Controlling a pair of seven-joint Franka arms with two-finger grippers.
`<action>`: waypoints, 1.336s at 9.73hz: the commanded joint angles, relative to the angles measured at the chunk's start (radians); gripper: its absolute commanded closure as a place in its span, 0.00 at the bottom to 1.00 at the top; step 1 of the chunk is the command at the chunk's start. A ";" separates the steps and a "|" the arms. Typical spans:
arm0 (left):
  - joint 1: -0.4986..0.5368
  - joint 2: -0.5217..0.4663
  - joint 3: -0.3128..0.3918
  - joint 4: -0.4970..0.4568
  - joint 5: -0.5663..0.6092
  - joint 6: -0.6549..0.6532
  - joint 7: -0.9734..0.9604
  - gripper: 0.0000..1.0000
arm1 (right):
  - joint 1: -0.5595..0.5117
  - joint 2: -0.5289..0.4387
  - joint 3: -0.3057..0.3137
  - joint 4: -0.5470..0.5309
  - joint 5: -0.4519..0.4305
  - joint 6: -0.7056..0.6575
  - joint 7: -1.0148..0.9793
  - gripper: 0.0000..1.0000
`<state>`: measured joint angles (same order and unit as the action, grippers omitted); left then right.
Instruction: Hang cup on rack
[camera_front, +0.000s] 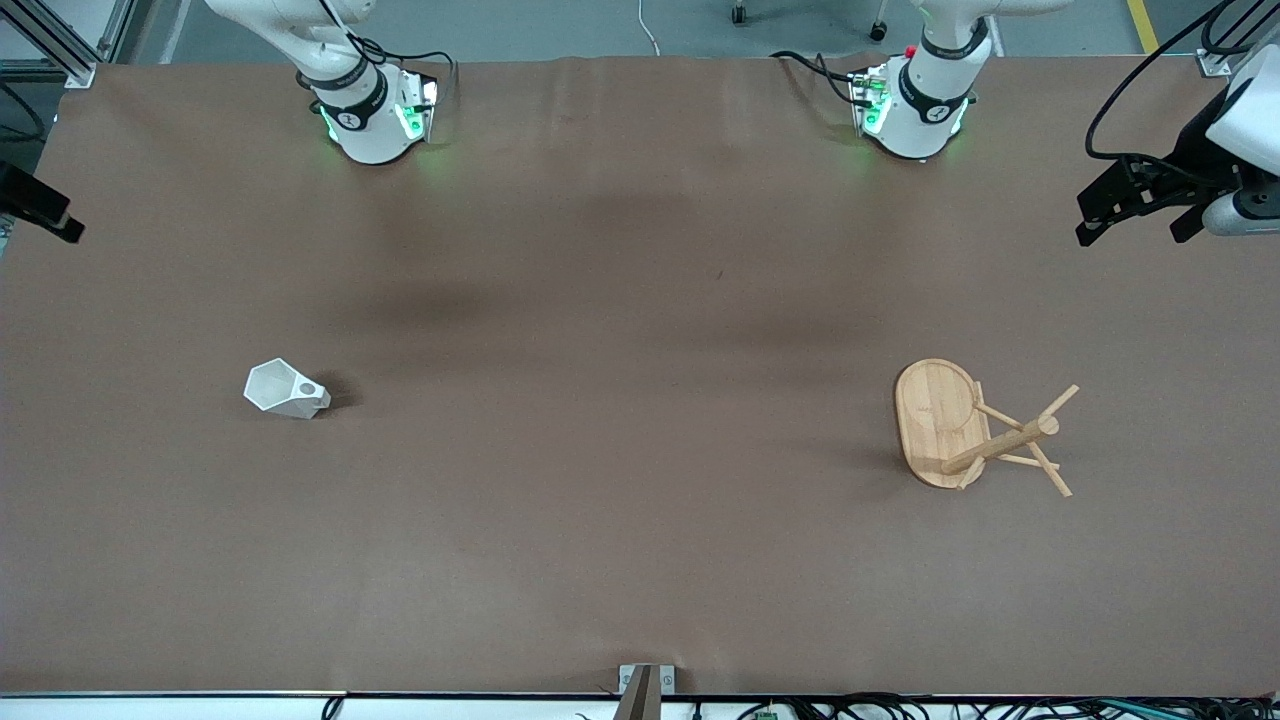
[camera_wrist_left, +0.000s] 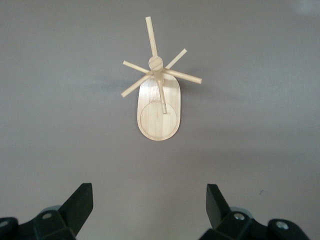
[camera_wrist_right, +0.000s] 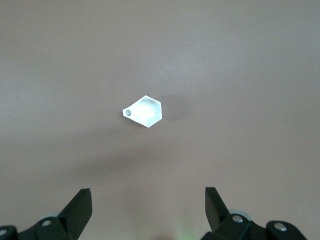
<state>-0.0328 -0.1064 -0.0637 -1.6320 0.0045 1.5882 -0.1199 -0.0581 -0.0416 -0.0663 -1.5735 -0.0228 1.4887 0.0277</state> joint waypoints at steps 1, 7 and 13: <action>0.007 0.022 -0.005 0.004 0.005 -0.034 0.017 0.00 | -0.008 0.067 0.002 -0.097 -0.016 0.106 -0.031 0.00; 0.005 0.024 -0.005 0.003 0.005 -0.033 0.016 0.00 | -0.028 0.195 -0.006 -0.530 -0.008 0.762 -0.118 0.00; 0.007 0.028 -0.005 0.003 0.005 -0.031 0.017 0.00 | -0.049 0.345 -0.006 -0.629 -0.008 1.051 -0.130 0.06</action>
<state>-0.0326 -0.1020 -0.0640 -1.6273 0.0045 1.5712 -0.1199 -0.0939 0.2939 -0.0808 -2.1950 -0.0232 2.5150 -0.0904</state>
